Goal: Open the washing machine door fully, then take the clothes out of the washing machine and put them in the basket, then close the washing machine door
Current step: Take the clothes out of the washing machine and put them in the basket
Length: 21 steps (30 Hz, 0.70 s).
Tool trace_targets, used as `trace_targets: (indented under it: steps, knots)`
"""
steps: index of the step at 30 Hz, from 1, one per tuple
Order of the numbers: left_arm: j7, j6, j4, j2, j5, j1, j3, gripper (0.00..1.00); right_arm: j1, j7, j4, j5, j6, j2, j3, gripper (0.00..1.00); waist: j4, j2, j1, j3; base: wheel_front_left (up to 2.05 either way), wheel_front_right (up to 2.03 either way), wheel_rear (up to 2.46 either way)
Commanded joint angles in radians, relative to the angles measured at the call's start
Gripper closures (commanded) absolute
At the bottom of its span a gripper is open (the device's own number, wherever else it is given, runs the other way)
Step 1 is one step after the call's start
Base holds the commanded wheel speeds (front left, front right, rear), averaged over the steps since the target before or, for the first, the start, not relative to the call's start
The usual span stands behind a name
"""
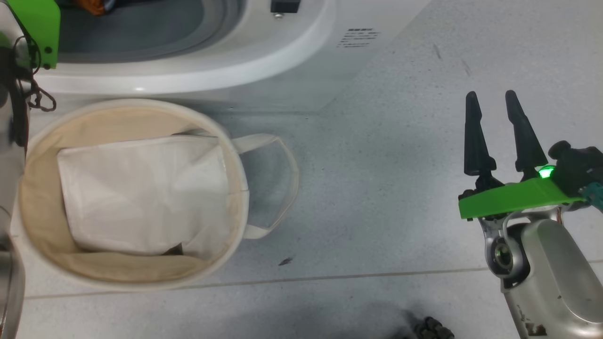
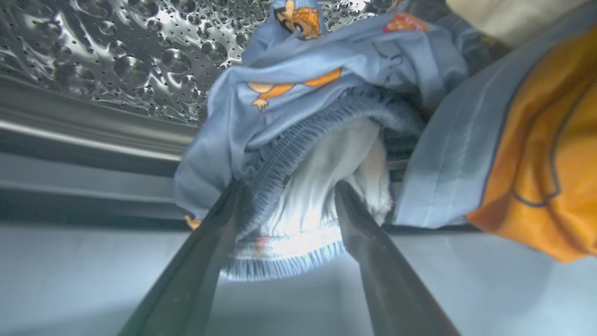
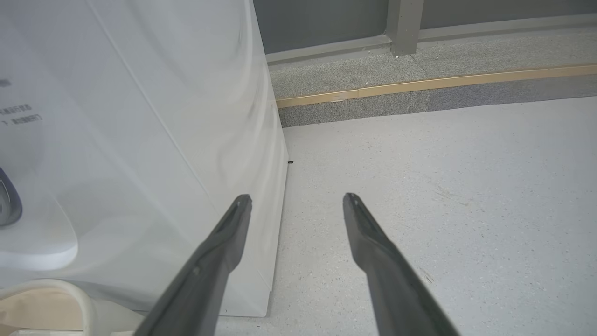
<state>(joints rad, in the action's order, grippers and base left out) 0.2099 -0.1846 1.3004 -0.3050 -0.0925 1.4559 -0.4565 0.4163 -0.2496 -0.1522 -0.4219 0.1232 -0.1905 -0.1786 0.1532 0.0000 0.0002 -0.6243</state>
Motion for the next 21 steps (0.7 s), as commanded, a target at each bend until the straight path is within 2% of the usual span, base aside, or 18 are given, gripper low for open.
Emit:
trace_targets:
  steps: [1, 2, 3, 4, 9, 12, 15, 21]
  knots:
    - [0.005, -0.008, -0.015, -0.044, -0.001, 0.031, 0.002, 0.0, -0.02, -0.012, 0.031, 0.013, 0.008, -0.006, -0.011, 0.0, -0.006, 0.0, -0.0002, 0.001, 0.0, 0.0, 0.0]
    - [0.0, -0.008, -0.015, -0.042, -0.002, 0.028, 0.0, 0.05, -0.02, -0.012, 0.031, 0.014, 0.008, -0.007, -0.012, 0.0, -0.008, 0.0, -0.0002, 0.002, 0.0, 0.0, 0.0]
    - [-0.007, -0.009, -0.015, -0.041, -0.003, 0.025, -0.001, 0.76, -0.019, -0.012, 0.032, 0.014, 0.008, -0.007, -0.014, 0.0, -0.009, 0.0, -0.0002, 0.004, 0.0, 0.0, 0.0]
    - [-0.009, -0.008, -0.014, -0.04, -0.007, 0.019, 0.0, 1.0, -0.018, -0.012, 0.033, 0.015, 0.008, -0.007, -0.016, 0.0, -0.011, 0.0, -0.0002, 0.006, 0.0, 0.0, 0.0]
    - [-0.025, 0.006, -0.012, -0.033, -0.037, -0.013, 0.013, 1.0, -0.018, -0.012, 0.036, 0.007, 0.008, -0.017, -0.033, 0.0, -0.016, 0.0, -0.0002, 0.022, 0.0, 0.0, 0.0]
    - [-0.073, 0.004, -0.012, -0.032, -0.054, -0.03, 0.023, 1.0, -0.02, -0.012, 0.027, 0.004, 0.008, -0.021, -0.038, 0.0, -0.016, 0.0, -0.0002, 0.038, 0.0, 0.0, 0.0]
    - [-0.186, -0.012, -0.022, -0.034, -0.071, -0.055, 0.036, 1.0, -0.026, -0.012, 0.016, -0.002, 0.008, -0.019, -0.045, 0.0, -0.012, 0.0, -0.0002, 0.069, 0.0, 0.0, 0.0]
    - [-0.397, 0.016, -0.023, -0.018, -0.129, -0.177, 0.072, 1.0, -0.055, -0.012, -0.019, -0.018, 0.008, -0.014, -0.059, 0.0, -0.024, 0.0, -0.0002, 0.178, 0.0, 0.0, 0.0]
